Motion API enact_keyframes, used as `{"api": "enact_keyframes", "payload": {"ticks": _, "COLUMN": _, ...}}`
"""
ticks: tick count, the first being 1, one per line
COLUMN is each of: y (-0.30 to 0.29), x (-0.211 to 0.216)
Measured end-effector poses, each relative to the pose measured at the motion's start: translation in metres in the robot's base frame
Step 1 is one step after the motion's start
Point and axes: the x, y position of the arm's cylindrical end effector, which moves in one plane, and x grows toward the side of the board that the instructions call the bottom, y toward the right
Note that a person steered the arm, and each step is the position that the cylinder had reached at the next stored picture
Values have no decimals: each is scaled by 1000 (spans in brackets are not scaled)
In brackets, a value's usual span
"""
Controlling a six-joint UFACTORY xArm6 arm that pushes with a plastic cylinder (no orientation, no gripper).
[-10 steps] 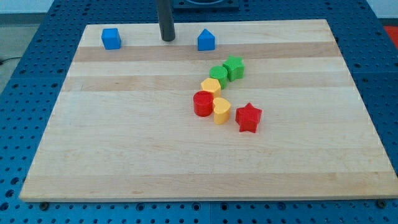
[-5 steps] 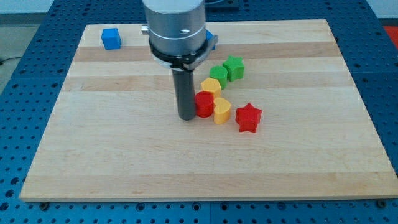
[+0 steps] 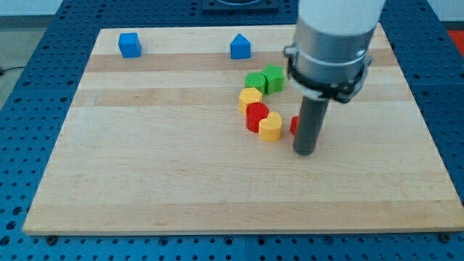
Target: Push the red star diagonally above to the green star
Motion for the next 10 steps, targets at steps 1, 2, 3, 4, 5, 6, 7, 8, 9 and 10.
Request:
{"api": "enact_keyframes", "payload": {"ticks": 1, "y": 0, "x": -52}}
{"api": "enact_keyframes", "payload": {"ticks": 2, "y": 11, "x": -87}}
{"api": "enact_keyframes", "payload": {"ticks": 3, "y": 31, "x": -111}}
{"api": "enact_keyframes", "payload": {"ticks": 4, "y": 52, "x": -145}}
{"api": "enact_keyframes", "payload": {"ticks": 5, "y": 52, "x": -150}}
{"api": "enact_keyframes", "payload": {"ticks": 6, "y": 41, "x": -150}}
{"api": "enact_keyframes", "payload": {"ticks": 7, "y": 33, "x": -145}}
{"api": "enact_keyframes", "payload": {"ticks": 8, "y": 19, "x": -134}}
{"api": "enact_keyframes", "payload": {"ticks": 9, "y": -9, "x": -130}}
{"api": "enact_keyframes", "payload": {"ticks": 10, "y": -20, "x": -150}}
